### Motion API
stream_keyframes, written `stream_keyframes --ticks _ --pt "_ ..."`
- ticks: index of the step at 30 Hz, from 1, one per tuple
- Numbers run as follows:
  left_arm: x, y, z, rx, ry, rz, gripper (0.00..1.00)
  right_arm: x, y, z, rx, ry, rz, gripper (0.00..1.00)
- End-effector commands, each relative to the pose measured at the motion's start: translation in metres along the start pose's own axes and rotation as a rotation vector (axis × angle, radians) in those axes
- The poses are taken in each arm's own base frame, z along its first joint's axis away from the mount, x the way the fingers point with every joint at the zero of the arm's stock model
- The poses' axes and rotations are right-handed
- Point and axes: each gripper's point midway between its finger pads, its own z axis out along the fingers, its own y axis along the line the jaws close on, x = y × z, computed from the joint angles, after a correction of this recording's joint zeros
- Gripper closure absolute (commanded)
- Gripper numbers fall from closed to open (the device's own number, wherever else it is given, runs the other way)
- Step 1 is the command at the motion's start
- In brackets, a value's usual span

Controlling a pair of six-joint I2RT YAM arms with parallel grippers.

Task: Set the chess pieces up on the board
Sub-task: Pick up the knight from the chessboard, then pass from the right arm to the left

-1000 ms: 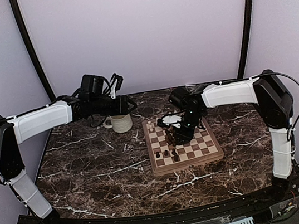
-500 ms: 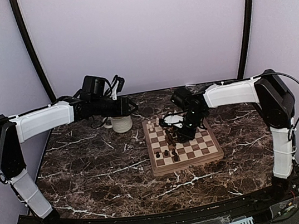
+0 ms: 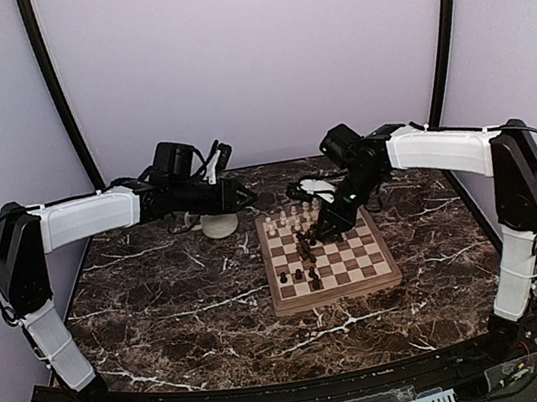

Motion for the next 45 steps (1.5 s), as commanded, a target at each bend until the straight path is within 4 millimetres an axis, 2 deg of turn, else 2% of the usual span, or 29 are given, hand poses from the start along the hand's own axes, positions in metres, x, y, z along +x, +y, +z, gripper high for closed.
stream_keyframes --ticks 1,5,7,11,13,16,19,26,29,37,45 --pt "-0.002 -0.054 -0.015 0.278 -0.051 0.054 0.59 -0.024 0.032 -0.025 -0.142 -0.088 -0.059 0.88" --pt "0.009 -0.090 -0.028 0.380 -0.082 0.168 0.58 -0.024 0.046 -0.035 -0.197 -0.120 -0.083 0.88" --pt "0.011 -0.091 -0.027 0.344 -0.092 0.165 0.57 -0.026 0.047 -0.040 -0.176 -0.146 -0.077 0.88" --pt "0.021 -0.068 -0.012 0.226 -0.015 -0.073 0.57 -0.017 0.027 -0.047 0.004 -0.139 -0.073 0.88" --pt "0.027 -0.065 -0.004 0.226 0.014 -0.191 0.58 -0.010 0.014 -0.054 0.133 -0.121 -0.120 0.88" --pt "0.031 -0.075 0.006 0.262 0.040 -0.344 0.59 -0.011 -0.004 -0.071 0.331 -0.150 -0.184 0.89" --pt "0.030 -0.098 0.016 0.346 0.050 -0.378 0.59 -0.016 -0.006 -0.084 0.399 -0.164 -0.241 0.88" --pt "0.030 -0.121 0.033 0.447 0.067 -0.445 0.59 -0.018 0.000 -0.072 0.407 -0.125 -0.338 0.87" --pt "0.024 -0.129 0.032 0.512 0.045 -0.464 0.59 -0.023 0.003 -0.065 0.412 -0.122 -0.355 0.87" --pt "0.029 -0.127 0.045 0.527 0.073 -0.510 0.61 -0.033 0.018 -0.054 0.388 -0.122 -0.377 0.87" --pt "0.031 -0.129 0.048 0.554 0.086 -0.511 0.64 -0.037 0.022 -0.056 0.386 -0.134 -0.368 0.87"
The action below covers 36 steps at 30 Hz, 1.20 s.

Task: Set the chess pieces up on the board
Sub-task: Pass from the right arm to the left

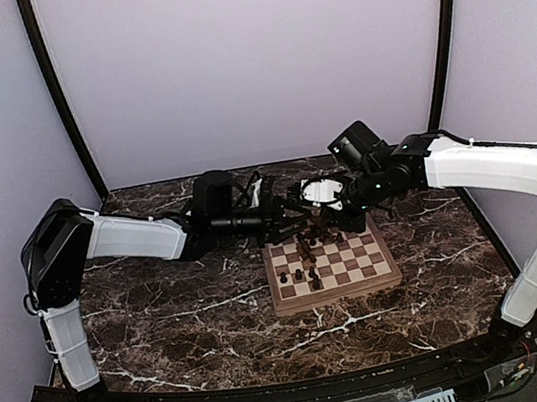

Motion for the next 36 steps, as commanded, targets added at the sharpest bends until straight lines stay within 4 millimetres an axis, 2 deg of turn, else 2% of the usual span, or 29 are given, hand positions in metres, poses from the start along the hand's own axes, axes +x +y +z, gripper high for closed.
stream_keyframes --ticks 1,13,16,24,28,30,32,35,36 --pt "-0.006 -0.026 0.000 0.080 0.001 0.045 0.65 -0.018 -0.009 -0.006 0.031 -0.048 0.007 0.87" --pt "-0.002 -0.028 0.008 0.111 0.026 0.032 0.73 -0.019 -0.007 -0.005 0.029 -0.054 0.009 0.86" --pt "-0.002 -0.026 0.009 0.106 0.027 0.027 0.78 -0.019 -0.007 -0.005 0.031 -0.053 0.007 0.86" --pt "0.000 -0.024 0.012 0.104 0.043 0.017 0.82 -0.021 -0.007 -0.003 0.031 -0.060 0.009 0.86" --pt "0.002 -0.023 0.013 0.106 0.054 0.014 0.87 -0.022 -0.007 -0.002 0.030 -0.063 0.013 0.85" --pt "0.003 -0.022 0.013 0.107 0.057 0.013 0.91 -0.022 -0.007 -0.002 0.030 -0.063 0.018 0.82" --pt "0.003 -0.024 0.012 0.109 0.057 0.031 0.94 -0.021 -0.007 -0.006 0.027 -0.061 0.031 0.73" --pt "0.001 -0.034 0.007 0.102 0.056 0.099 0.97 -0.017 -0.003 -0.024 -0.034 -0.090 0.048 0.64" --pt "0.003 -0.032 0.006 0.069 0.071 0.140 0.97 -0.015 -0.003 -0.032 -0.060 -0.112 0.065 0.63"
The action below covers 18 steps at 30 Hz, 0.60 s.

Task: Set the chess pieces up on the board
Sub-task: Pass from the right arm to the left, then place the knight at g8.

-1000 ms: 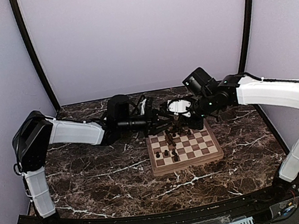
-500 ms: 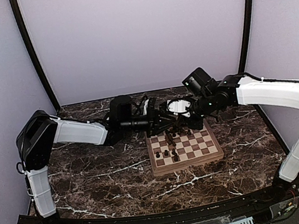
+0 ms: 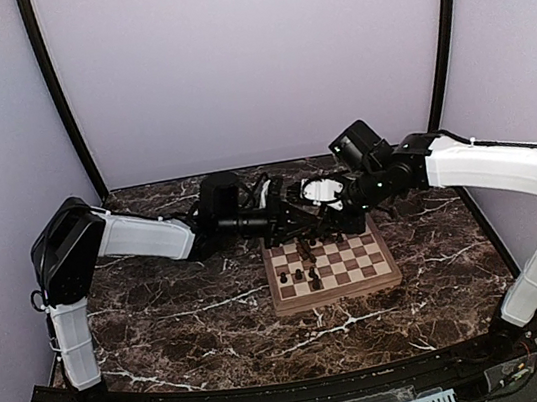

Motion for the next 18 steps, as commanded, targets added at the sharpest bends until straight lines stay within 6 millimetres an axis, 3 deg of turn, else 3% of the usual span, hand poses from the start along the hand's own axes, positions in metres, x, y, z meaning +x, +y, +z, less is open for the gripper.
stream_keyframes --ticks 1,2,5,8,9,10,11,14,18 --pt "0.005 -0.029 -0.009 -0.044 0.049 0.154 0.97 -0.011 -0.006 -0.045 -0.072 -0.132 0.065 0.61" --pt "0.002 -0.037 -0.012 -0.059 0.049 0.265 0.97 -0.006 -0.008 -0.053 -0.097 -0.153 0.101 0.60" --pt "0.007 -0.036 -0.035 -0.247 0.067 0.392 0.98 0.014 -0.018 -0.069 -0.139 -0.212 0.219 0.57" --pt "0.002 -0.029 -0.061 -0.454 0.045 0.630 0.98 0.047 -0.030 -0.066 -0.106 -0.234 0.334 0.57" --pt "0.014 -0.023 -0.064 -0.515 0.089 0.670 0.98 0.060 -0.032 -0.063 -0.084 -0.225 0.359 0.57" --pt "0.010 -0.020 -0.070 -0.601 0.085 0.785 0.98 0.071 -0.034 -0.060 -0.065 -0.223 0.379 0.57" --pt "0.024 -0.017 -0.070 -0.649 0.142 0.829 0.98 0.084 -0.035 -0.056 -0.052 -0.221 0.412 0.57" --pt "0.038 -0.001 -0.074 -0.785 0.248 0.966 0.99 0.110 -0.046 -0.053 -0.011 -0.233 0.489 0.57" --pt "0.063 0.015 -0.066 -0.830 0.345 1.028 1.00 0.124 -0.064 -0.049 0.078 -0.177 0.501 0.57"
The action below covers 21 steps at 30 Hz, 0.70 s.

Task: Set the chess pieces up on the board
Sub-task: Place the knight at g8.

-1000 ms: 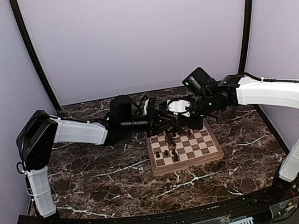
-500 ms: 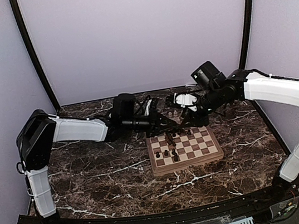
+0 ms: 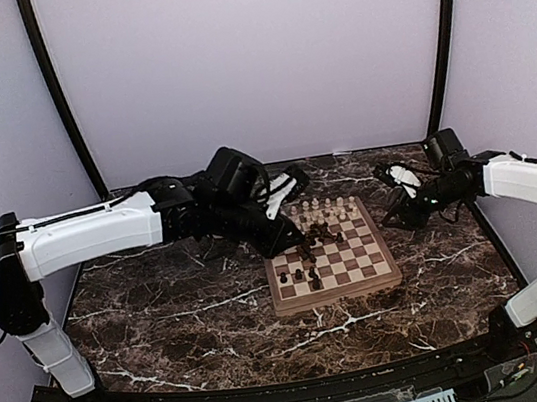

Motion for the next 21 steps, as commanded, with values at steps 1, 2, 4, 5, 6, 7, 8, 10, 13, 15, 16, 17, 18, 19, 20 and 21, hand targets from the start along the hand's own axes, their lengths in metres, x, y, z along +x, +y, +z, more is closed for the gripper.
stream_keyframes --ticks 1,2,4,5,6,7,8,10,13,15,16,17,18,19,20,21 --pt "0.060 0.013 0.010 -0.131 0.225 0.199 1.00 -0.027 -0.020 -0.004 0.080 -0.090 -0.028 0.57" --pt "0.062 0.009 0.013 -0.129 0.231 0.209 1.00 -0.025 -0.019 -0.003 0.075 -0.084 -0.031 0.57" --pt "0.064 0.005 0.020 -0.124 0.246 0.215 1.00 -0.022 -0.019 -0.002 0.078 -0.079 -0.037 0.57" --pt "0.067 0.005 0.024 -0.123 0.258 0.218 1.00 -0.021 -0.019 -0.002 0.082 -0.079 -0.042 0.57" --pt "0.067 0.003 0.025 -0.119 0.262 0.224 1.00 -0.019 -0.018 -0.001 0.082 -0.078 -0.045 0.57" --pt "0.071 0.003 0.029 -0.118 0.276 0.229 1.00 -0.018 -0.018 -0.001 0.082 -0.075 -0.046 0.57" --pt "0.073 0.003 0.030 -0.116 0.287 0.233 1.00 -0.017 -0.018 0.000 0.079 -0.072 -0.047 0.57" --pt "0.079 0.004 0.036 -0.117 0.315 0.235 1.00 -0.016 -0.018 0.001 0.078 -0.066 -0.047 0.57" --pt "0.088 0.009 0.045 -0.137 0.349 0.240 1.00 -0.015 -0.018 0.003 0.069 -0.060 -0.047 0.57" --pt "0.088 0.009 0.049 -0.131 0.351 0.237 1.00 -0.013 -0.018 0.005 0.065 -0.055 -0.048 0.57" --pt "0.087 0.009 0.050 -0.132 0.347 0.235 1.00 -0.013 -0.017 0.005 0.062 -0.052 -0.047 0.57" --pt "0.088 0.005 0.052 -0.107 0.345 0.230 1.00 -0.011 -0.017 0.007 0.057 -0.047 -0.045 0.57" --pt "0.088 0.004 0.054 -0.102 0.345 0.228 1.00 -0.010 -0.017 0.008 0.053 -0.043 -0.044 0.57" --pt "0.088 0.004 0.055 -0.099 0.342 0.226 1.00 -0.009 -0.017 0.009 0.049 -0.039 -0.043 0.57" --pt "0.089 0.004 0.057 -0.099 0.346 0.225 1.00 -0.009 -0.017 0.009 0.046 -0.037 -0.043 0.57" --pt "0.088 0.003 0.058 -0.096 0.343 0.225 1.00 -0.009 -0.017 0.010 0.044 -0.035 -0.043 0.57"
